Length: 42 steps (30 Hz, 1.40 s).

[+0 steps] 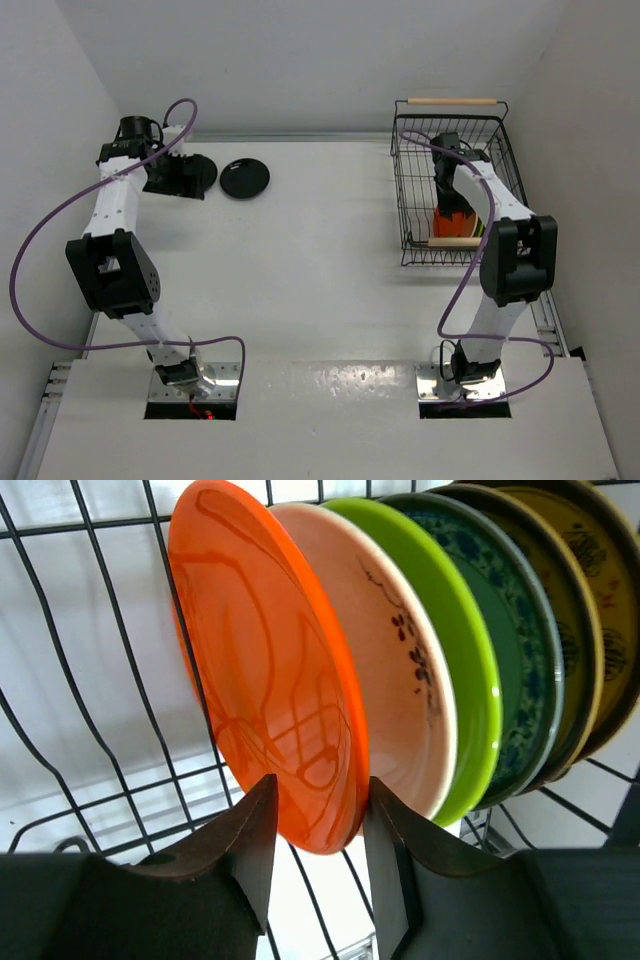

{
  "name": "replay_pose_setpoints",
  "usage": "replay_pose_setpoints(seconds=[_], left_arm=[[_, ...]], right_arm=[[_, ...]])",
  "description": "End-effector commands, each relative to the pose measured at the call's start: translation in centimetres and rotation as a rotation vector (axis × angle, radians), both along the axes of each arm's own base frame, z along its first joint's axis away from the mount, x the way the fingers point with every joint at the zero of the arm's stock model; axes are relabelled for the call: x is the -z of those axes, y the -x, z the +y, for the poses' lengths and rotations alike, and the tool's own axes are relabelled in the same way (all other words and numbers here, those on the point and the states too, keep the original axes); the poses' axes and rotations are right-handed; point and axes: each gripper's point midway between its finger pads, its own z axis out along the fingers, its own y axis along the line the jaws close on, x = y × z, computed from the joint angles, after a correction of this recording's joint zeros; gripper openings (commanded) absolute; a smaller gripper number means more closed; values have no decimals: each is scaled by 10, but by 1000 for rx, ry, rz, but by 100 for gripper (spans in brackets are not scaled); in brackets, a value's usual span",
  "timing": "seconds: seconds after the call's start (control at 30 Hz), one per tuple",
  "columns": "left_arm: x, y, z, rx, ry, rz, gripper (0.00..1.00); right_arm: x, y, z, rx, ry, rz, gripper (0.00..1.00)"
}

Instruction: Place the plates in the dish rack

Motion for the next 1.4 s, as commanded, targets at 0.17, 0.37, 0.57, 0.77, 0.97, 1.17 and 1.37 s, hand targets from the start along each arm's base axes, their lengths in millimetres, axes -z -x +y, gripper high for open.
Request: replay_pose_setpoints(seconds=[0.17,0.37,0.57,0.77,0.97,1.17,1.37], left_arm=[[-4,-6,8,-8,-21,-22,98],[0,-14,27,-39,-37,-30,98],[11,-47,66,-181,-8,-65,98],[49,-99,110,-339,-2,-122,98],[74,-148,131,-422,168,-187,98],[121,-177,126,-447,260,-168,98],[155,-188,105,-414,272,-122,91]], right_arm=[[-49,-4,-9,-2,42,-94,51],[-75,0,-12,0,56,-133,76],[-132,-3,-5,-7,16,-293,92],[-170,-10,42,-123,-91,-474,93],[-186,-6,92,-258,-151,-575,93],[-178,4,115,-325,-132,-549,93],[-180,7,125,-381,-63,-534,93]])
